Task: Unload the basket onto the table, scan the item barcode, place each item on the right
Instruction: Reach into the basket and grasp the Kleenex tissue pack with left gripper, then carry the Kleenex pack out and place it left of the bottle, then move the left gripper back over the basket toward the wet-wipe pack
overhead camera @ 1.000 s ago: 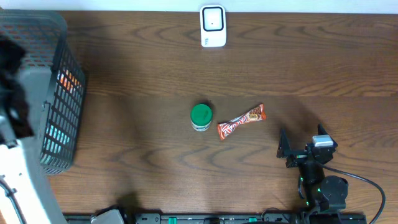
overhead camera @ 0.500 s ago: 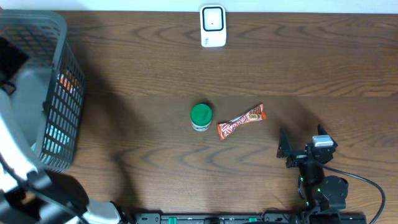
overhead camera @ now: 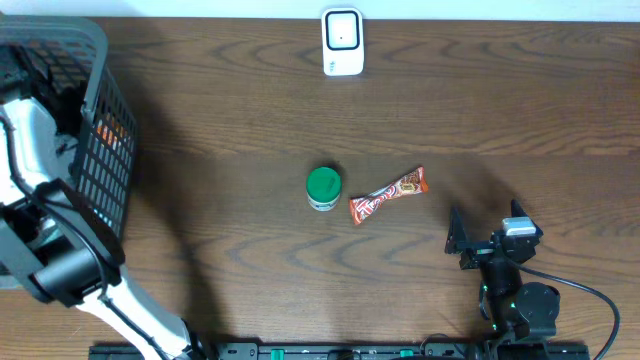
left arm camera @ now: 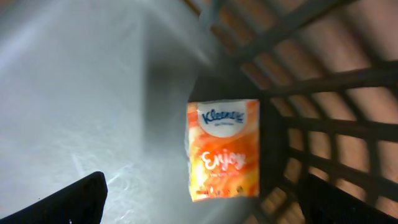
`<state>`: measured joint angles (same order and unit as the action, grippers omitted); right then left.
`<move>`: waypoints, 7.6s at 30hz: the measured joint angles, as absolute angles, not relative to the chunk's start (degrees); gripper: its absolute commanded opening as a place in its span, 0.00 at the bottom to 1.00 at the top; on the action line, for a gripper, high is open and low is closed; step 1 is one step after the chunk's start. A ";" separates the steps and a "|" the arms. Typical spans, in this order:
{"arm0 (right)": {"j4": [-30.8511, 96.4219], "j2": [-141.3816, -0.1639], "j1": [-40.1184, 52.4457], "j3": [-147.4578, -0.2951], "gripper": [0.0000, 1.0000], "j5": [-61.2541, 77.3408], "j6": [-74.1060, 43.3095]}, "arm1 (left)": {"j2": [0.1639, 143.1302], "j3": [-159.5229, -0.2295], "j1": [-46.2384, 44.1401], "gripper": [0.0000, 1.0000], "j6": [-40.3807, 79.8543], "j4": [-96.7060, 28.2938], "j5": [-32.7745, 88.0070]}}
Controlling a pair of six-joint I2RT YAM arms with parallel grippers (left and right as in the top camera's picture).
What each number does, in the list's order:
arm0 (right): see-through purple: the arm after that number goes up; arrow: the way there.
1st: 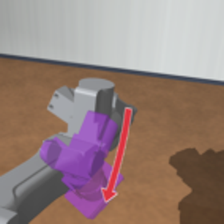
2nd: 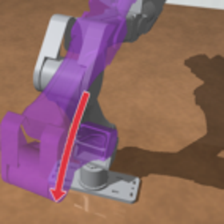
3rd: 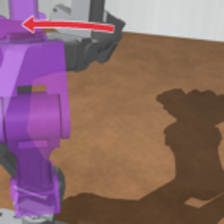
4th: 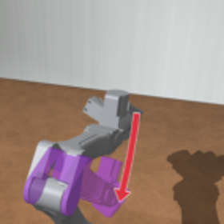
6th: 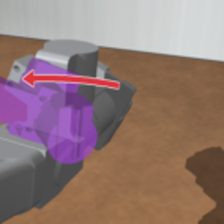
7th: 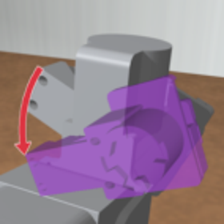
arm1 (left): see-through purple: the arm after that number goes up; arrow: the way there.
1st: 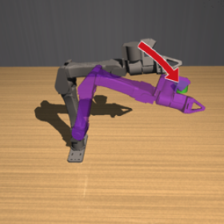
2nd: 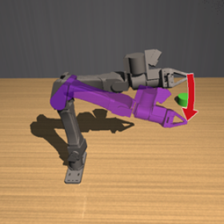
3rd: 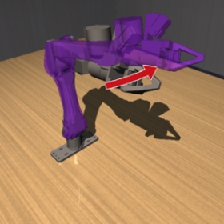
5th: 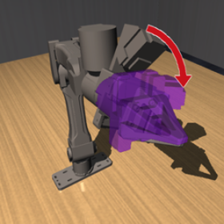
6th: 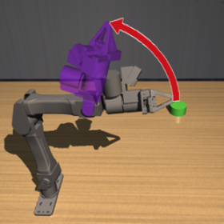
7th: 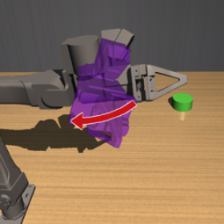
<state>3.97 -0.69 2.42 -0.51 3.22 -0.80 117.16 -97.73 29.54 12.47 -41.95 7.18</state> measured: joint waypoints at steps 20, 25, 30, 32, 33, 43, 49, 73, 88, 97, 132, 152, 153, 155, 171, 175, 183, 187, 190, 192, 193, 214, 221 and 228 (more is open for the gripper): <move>3.99 -0.69 2.42 -0.51 0.99 3.20 -0.80 | 123.04 -97.73 28.05 0.98 14.81 -40.64 7.16; 3.97 -0.69 2.42 -0.51 0.99 3.20 -0.80 | 123.39 -97.69 28.01 0.98 15.09 -40.60 7.16; 3.97 -0.69 2.42 -0.51 0.99 3.20 -0.80 | 123.39 -97.27 28.01 0.98 15.20 -40.47 7.16; 3.99 -0.69 2.42 -0.51 0.99 3.20 -0.80 | 123.39 -96.73 28.01 0.98 15.22 -40.49 7.16; 3.99 -0.69 2.42 -0.51 0.99 3.20 -0.80 | 123.39 -96.62 28.01 0.98 15.22 -40.47 7.16; 3.97 -0.69 2.42 -0.51 0.99 3.20 -0.80 | 123.39 -95.59 27.83 0.57 15.44 -41.36 7.14; 3.97 -0.69 2.42 -0.51 0.99 3.22 -0.80 | 123.39 -95.57 28.36 0.56 15.20 -44.10 4.93; 3.99 -0.69 2.42 -0.51 0.99 3.20 -0.80 | 123.39 -95.55 35.35 0.99 15.40 -48.56 1.13; 3.97 -0.69 2.42 -0.51 0.99 3.20 -0.80 | 123.37 -96.55 35.64 0.43 15.20 -52.03 1.10; 3.97 -0.69 2.42 -0.51 0.99 3.20 -0.80 | 110.74 -104.81 35.83 0.43 15.79 -54.50 1.85; 3.99 -0.69 2.42 -0.51 0.99 3.20 -0.80 | 102.04 -71.88 -21.91 0.43 37.36 -50.15 -11.22; 3.97 -0.69 2.42 -0.51 0.99 3.22 -0.80 | 104.27 -63.92 -23.46 0.53 34.04 -36.03 -4.01; 3.97 -0.69 2.42 -0.51 0.99 3.20 -0.80 | 104.27 -63.92 -23.62 0.57 32.91 -36.03 -3.90; 3.99 -0.69 2.42 -0.51 0.99 3.22 -0.80 | 104.27 -63.94 -23.88 0.65 29.63 -36.05 -3.55; 3.97 -0.69 2.42 -0.51 0.99 3.20 -0.80 | 89.23 -80.36 -16.38 0.98 17.08 -43.48 -4.21; 3.97 -0.69 2.42 -0.51 0.99 3.20 -0.80 | 79.18 -89.65 -11.20 0.98 16.08 -41.32 -8.12; 3.97 -0.69 2.42 -0.51 0.99 3.20 -0.80 | 68.75 -92.86 6.79 0.98 28.12 -48.01 -23.05; 3.99 -0.69 2.42 -0.51 0.99 3.20 -0.80 | 72.77 -92.40 16.58 0.98 36.67 -54.48 -25.32; 3.97 -0.69 2.42 -0.51 0.99 3.20 -0.80 | 77.21 -91.77 23.29 0.98 41.36 -57.04 -23.92; 3.97 -0.69 2.42 -0.51 0.99 3.20 -0.80 | 79.99 -91.53 27.68 0.98 43.68 -57.74 -21.52; 3.97 -0.69 2.42 -0.51 0.99 3.20 -0.80 | 81.23 -91.50 29.76 0.98 44.53 -57.80 -19.90; 3.97 -0.69 2.42 -0.51 0.99 3.20 -0.80 | 90.96 -85.14 39.70 0.98 81.62 -64.03 -9.04; 3.97 -0.69 2.42 -0.51 0.99 3.20 -0.78 | 97.19 -84.99 39.70 0.98 86.70 -63.81 -10.90; 3.97 -0.69 2.42 -0.51 0.99 3.20 -0.80 | 104.64 -84.93 39.70 0.98 87.57 -62.50 -11.22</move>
